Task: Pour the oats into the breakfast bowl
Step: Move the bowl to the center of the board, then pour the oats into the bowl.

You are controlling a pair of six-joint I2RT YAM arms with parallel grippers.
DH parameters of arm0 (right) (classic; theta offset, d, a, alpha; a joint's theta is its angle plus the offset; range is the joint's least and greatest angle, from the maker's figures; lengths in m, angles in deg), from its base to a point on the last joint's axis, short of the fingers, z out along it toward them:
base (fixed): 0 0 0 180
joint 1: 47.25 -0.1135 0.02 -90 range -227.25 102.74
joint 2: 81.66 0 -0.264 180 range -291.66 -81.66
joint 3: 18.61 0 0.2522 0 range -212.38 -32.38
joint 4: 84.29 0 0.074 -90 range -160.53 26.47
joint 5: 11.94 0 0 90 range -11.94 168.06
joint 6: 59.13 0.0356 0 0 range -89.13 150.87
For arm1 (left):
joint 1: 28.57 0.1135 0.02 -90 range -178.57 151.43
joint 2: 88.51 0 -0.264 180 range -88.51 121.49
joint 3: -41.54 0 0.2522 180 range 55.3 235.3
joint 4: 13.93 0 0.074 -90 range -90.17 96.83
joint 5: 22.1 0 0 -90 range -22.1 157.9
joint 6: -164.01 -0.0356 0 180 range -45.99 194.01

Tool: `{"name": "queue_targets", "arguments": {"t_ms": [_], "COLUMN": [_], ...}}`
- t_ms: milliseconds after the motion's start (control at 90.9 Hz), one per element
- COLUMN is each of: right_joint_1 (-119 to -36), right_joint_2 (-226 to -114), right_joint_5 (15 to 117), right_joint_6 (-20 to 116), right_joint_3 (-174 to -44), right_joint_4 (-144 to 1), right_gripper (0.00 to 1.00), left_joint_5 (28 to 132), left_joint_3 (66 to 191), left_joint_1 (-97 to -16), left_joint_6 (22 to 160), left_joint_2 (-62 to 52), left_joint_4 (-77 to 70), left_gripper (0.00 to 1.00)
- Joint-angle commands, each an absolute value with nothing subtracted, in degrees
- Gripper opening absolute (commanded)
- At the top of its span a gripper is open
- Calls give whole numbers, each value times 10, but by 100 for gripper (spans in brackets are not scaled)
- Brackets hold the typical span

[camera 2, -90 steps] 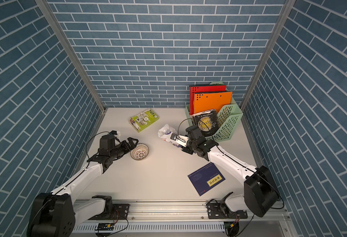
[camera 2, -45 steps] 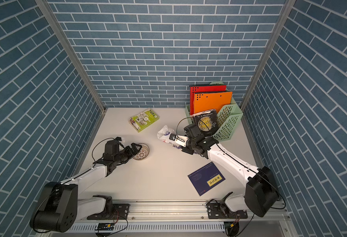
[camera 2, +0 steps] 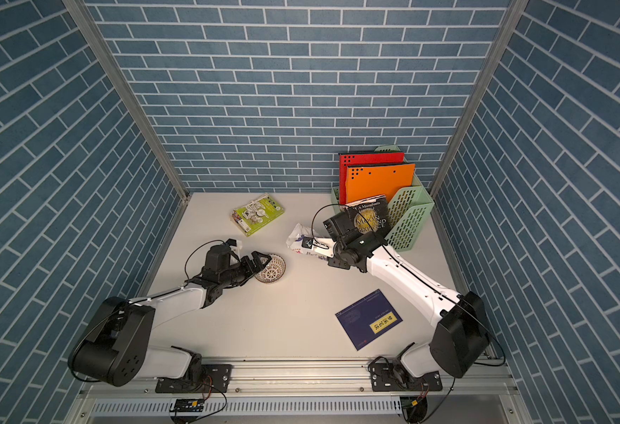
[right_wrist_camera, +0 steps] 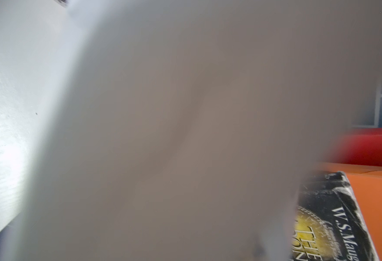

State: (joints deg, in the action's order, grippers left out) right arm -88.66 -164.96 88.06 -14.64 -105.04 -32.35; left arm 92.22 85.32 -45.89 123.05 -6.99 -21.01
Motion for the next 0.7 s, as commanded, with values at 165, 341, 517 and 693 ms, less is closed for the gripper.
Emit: {"name": "queue_targets", "arguments": {"t_ms": [165, 341, 517, 693], "right_joint_1": [-900, -913, -935, -964], "right_joint_2": [-1661, -1672, -1694, -1716], "right_joint_5": [951, 981, 1027, 1096], "right_joint_6": [-195, -207, -230, -280], "right_joint_3": [-1103, -1116, -1141, -1169], "right_joint_4": [-304, -286, -261, -240], "right_gripper": [0, 0, 0, 0], "left_joint_5": [919, 901, 899, 900], "left_joint_3": [915, 906, 885, 878], "left_joint_1": [-525, -528, -494, -438], "left_joint_6": [1259, 1261, 1244, 1198], "left_joint_2": [-8, -15, -59, -118], "left_joint_4": [-275, -282, -258, -190], "left_gripper": [99, 99, 99, 99]}}
